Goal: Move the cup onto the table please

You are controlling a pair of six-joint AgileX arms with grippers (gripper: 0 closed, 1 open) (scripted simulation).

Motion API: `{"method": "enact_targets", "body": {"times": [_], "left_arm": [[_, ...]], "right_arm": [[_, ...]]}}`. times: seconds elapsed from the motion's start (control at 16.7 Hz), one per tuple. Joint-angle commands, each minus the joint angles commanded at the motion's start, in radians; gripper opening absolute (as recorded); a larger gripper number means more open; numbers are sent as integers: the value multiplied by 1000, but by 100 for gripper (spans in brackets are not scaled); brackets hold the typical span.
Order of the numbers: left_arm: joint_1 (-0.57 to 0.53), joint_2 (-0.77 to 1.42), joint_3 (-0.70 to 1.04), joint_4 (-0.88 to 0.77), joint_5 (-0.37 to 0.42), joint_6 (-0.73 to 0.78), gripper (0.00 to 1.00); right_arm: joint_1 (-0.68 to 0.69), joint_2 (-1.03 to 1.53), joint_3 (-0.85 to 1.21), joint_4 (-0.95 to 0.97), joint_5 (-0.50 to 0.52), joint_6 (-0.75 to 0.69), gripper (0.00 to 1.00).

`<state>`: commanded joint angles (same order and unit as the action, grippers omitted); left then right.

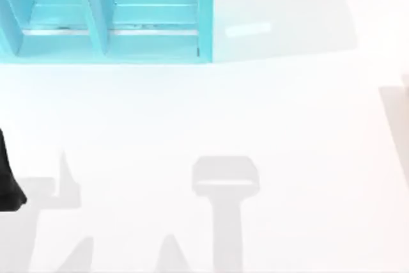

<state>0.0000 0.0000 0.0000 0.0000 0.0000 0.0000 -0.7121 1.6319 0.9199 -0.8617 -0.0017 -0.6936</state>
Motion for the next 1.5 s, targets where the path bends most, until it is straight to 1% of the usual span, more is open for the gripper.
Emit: {"method": "enact_targets", "body": {"times": [0.48, 0.9, 1.14, 1.26, 1.5], "left_arm": [[0, 0, 0, 0, 0, 0, 100], [0, 0, 0, 0, 0, 0, 100], [0, 0, 0, 0, 0, 0, 100], [0, 0, 0, 0, 0, 0, 100], [0, 0, 0, 0, 0, 0, 100]], "right_arm": [[13, -12, 9, -14, 0, 13, 0], [191, -158, 79, -239, 0, 189, 0], [326, -267, 121, -400, 0, 322, 0], [357, -295, 142, -436, 0, 352, 0], [354, -292, 140, -436, -1, 355, 0]]}}
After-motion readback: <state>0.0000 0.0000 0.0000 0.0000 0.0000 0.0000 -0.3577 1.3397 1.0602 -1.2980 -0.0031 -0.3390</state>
